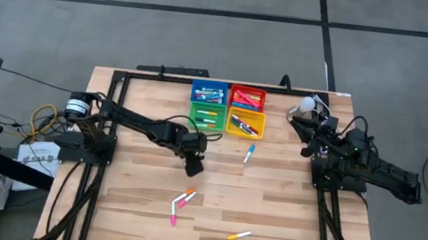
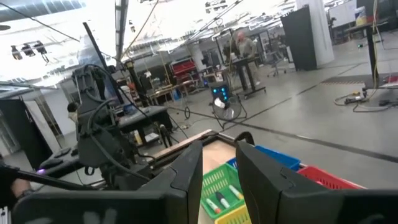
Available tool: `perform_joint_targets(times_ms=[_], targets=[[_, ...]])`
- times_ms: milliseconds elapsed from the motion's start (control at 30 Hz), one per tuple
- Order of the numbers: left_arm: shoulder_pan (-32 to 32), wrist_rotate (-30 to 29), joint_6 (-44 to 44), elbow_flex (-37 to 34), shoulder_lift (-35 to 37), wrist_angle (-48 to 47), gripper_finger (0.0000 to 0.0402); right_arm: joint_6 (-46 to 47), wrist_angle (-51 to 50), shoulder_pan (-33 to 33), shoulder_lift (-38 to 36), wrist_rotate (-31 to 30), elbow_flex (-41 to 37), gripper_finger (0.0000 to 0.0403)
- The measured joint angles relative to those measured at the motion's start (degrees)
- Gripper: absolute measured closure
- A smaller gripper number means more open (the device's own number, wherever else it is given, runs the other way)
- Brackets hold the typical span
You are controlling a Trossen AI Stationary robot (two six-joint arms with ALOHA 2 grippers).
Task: Pick & Place Markers
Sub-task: Put the black highlighter in the green bin
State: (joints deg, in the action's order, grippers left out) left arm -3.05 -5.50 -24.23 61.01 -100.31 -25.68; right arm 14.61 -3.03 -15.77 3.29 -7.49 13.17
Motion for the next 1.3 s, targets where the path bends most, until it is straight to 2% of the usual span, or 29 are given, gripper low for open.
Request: perform_joint_targets(times_ms=[933,1300], targets=[[0.2,0.6,0.4,0.0,0.0,0.2,0.0234,0.5,0.0,-0.1,0.0,0.0,0.0,0.0316],[-0.1,0.9,-0.3,0.0,-4.7,1.3,0.0234,0.5,0.1,-0.1,0.0,0.0,0.0,0.0316]])
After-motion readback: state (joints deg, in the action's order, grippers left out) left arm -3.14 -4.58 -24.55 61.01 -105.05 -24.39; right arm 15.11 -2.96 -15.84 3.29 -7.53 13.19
